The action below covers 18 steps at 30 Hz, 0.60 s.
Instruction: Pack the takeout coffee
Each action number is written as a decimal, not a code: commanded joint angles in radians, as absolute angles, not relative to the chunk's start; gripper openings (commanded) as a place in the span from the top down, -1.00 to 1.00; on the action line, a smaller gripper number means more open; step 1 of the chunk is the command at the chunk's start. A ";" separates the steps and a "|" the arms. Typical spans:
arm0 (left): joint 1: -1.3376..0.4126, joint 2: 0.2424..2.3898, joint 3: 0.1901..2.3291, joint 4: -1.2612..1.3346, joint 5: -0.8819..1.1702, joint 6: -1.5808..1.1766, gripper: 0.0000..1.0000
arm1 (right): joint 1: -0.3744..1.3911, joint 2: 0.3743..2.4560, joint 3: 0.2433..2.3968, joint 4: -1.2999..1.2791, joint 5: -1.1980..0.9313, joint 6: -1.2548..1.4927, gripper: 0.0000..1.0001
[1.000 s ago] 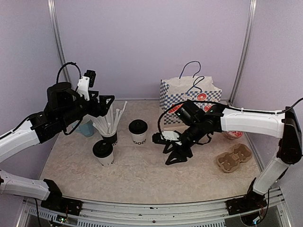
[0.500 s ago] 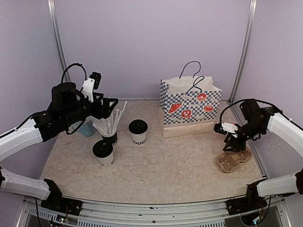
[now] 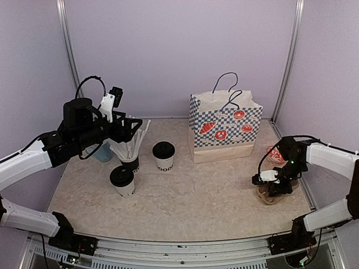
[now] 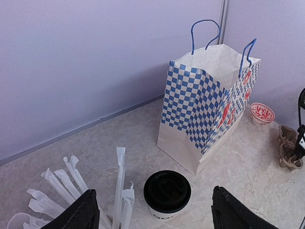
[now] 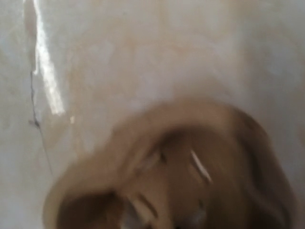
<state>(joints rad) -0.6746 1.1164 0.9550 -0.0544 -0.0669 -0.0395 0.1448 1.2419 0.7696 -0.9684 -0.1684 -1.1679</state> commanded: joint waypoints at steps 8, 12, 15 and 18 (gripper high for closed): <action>-0.676 1.126 0.983 -0.063 -0.052 -0.026 -0.59 | 0.272 1.479 0.855 -0.695 -0.234 -1.043 0.58; -0.682 1.130 0.985 -0.066 -0.043 -0.026 -0.59 | 0.272 1.537 0.911 -0.680 -0.244 -0.982 0.58; -0.685 1.135 0.987 -0.069 -0.039 -0.027 -0.59 | 0.270 1.510 0.912 -0.716 -0.258 -0.974 0.53; -0.686 1.139 0.990 -0.073 -0.034 -0.028 -0.59 | 0.262 1.452 0.897 -0.782 -0.278 -0.998 0.41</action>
